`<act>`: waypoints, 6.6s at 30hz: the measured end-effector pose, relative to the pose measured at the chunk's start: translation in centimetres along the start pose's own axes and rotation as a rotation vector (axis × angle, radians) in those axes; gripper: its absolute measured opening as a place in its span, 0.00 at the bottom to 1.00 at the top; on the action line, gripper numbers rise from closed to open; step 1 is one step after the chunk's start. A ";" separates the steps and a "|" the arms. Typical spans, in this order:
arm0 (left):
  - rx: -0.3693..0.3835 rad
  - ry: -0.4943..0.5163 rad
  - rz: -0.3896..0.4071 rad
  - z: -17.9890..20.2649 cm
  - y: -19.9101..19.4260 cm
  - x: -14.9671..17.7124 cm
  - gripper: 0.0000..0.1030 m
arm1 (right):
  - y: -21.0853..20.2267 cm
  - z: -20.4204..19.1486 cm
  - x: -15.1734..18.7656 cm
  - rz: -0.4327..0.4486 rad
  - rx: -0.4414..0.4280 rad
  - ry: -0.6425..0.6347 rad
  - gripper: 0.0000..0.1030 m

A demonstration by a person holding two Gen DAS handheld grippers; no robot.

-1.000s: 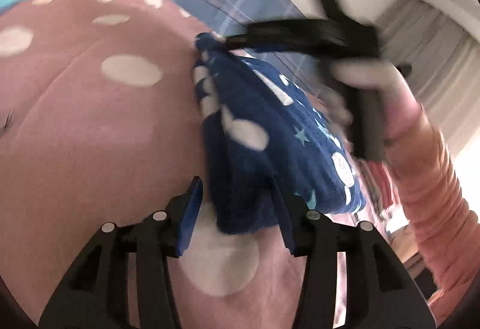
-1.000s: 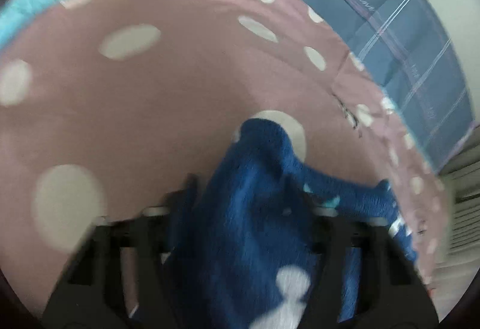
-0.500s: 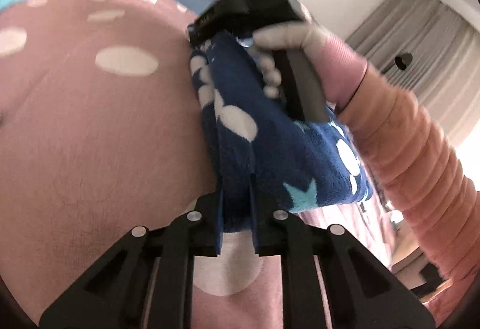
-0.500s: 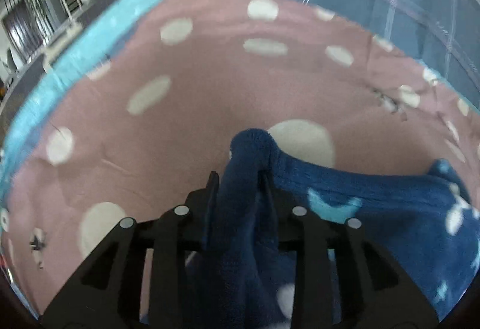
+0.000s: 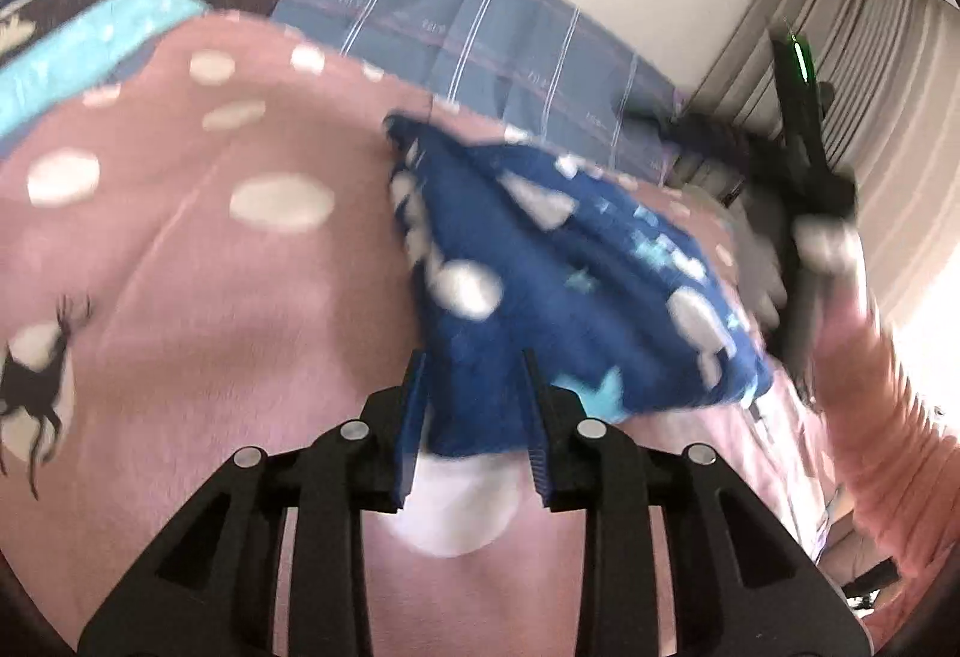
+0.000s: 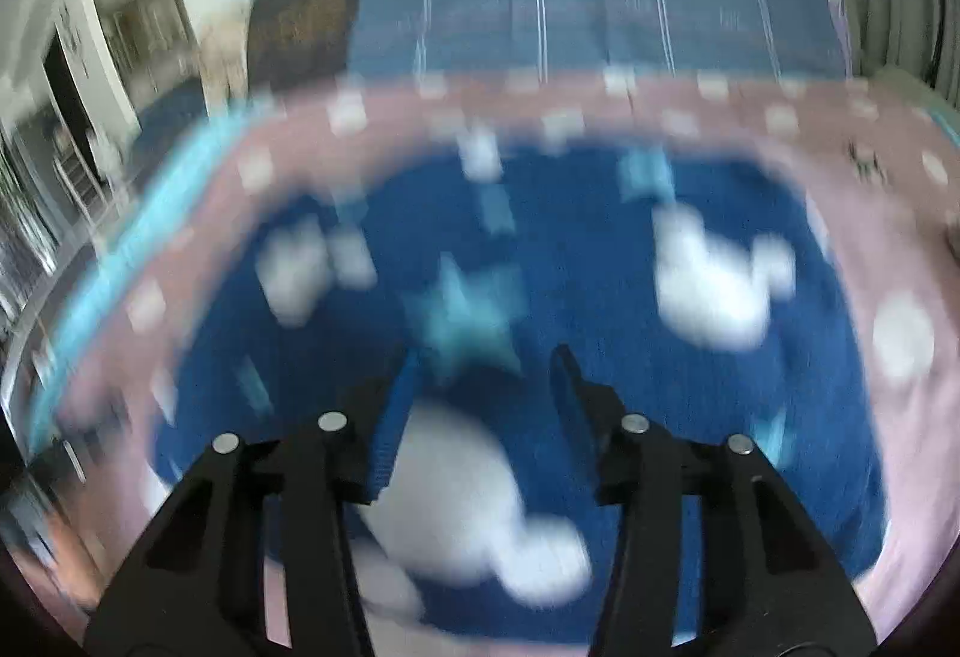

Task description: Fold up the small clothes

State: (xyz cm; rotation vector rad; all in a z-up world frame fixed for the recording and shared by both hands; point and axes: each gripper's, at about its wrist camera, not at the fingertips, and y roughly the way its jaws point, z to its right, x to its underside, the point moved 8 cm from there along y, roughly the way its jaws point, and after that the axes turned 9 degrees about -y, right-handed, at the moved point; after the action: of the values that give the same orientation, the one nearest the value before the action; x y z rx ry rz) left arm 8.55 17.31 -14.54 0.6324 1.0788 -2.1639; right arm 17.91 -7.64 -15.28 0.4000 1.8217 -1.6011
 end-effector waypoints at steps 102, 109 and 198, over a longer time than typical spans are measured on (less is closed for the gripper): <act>0.106 -0.354 0.059 -7.4 3.7 -3.7 0.75 | -1.0 -21.9 7.0 0.086 0.073 -0.897 0.67; 0.100 -0.321 0.053 -6.5 3.6 -3.5 0.75 | 0.6 -23.3 7.5 0.100 0.165 -1.009 0.70; 0.256 0.216 -0.335 30.5 19.8 -9.7 0.27 | -14.9 8.9 3.4 0.416 -0.210 0.273 0.22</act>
State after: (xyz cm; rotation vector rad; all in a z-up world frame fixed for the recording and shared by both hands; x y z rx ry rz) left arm 25.25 -13.90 -1.75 0.8697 1.0889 -2.5988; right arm 8.55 -19.83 -6.46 0.8696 1.9243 -1.1009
